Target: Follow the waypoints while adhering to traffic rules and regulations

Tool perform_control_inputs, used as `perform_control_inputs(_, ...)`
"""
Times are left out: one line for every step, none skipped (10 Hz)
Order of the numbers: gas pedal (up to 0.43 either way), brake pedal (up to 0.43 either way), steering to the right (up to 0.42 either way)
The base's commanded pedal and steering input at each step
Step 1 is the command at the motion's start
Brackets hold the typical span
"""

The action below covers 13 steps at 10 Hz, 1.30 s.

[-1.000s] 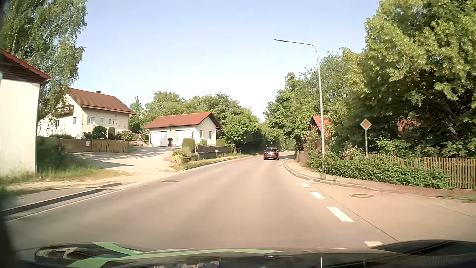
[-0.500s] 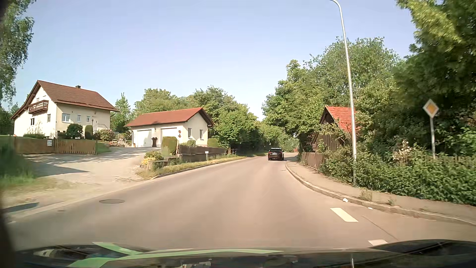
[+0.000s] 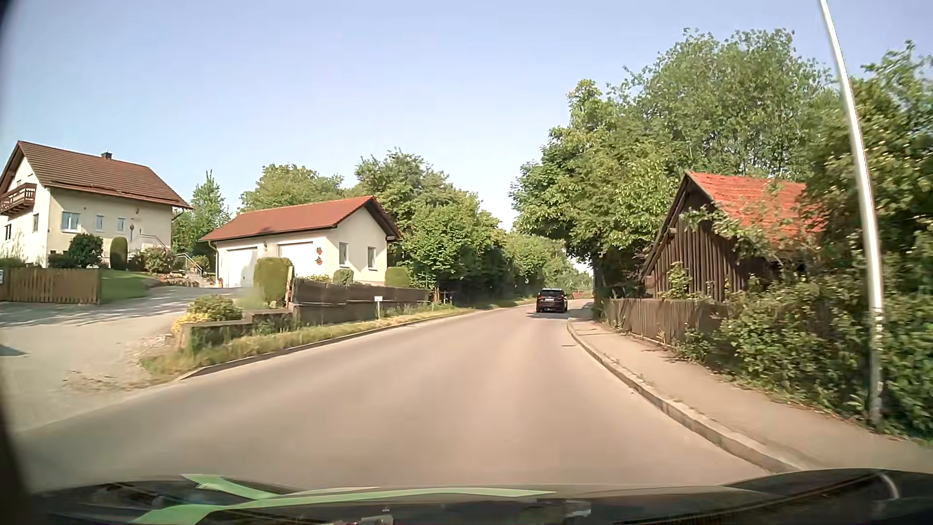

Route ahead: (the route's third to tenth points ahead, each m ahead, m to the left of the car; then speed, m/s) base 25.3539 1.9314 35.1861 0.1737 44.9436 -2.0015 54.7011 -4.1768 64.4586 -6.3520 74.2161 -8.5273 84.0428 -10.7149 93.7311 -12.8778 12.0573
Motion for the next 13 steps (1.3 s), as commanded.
perform_control_inputs(0.118, 0.000, 0.012)
perform_control_inputs(0.118, 0.000, 0.014)
perform_control_inputs(0.118, 0.000, 0.013)
perform_control_inputs(0.130, 0.000, 0.013)
perform_control_inputs(0.130, 0.000, 0.013)
perform_control_inputs(0.118, 0.000, 0.013)
perform_control_inputs(0.087, 0.000, 0.016)
perform_control_inputs(0.028, 0.000, 0.020)
perform_control_inputs(0.008, 0.000, 0.022)
perform_control_inputs(0.000, 0.000, 0.022)
perform_control_inputs(0.000, 0.000, 0.021)
perform_control_inputs(0.000, 0.000, 0.020)
perform_control_inputs(0.000, 0.000, 0.020)
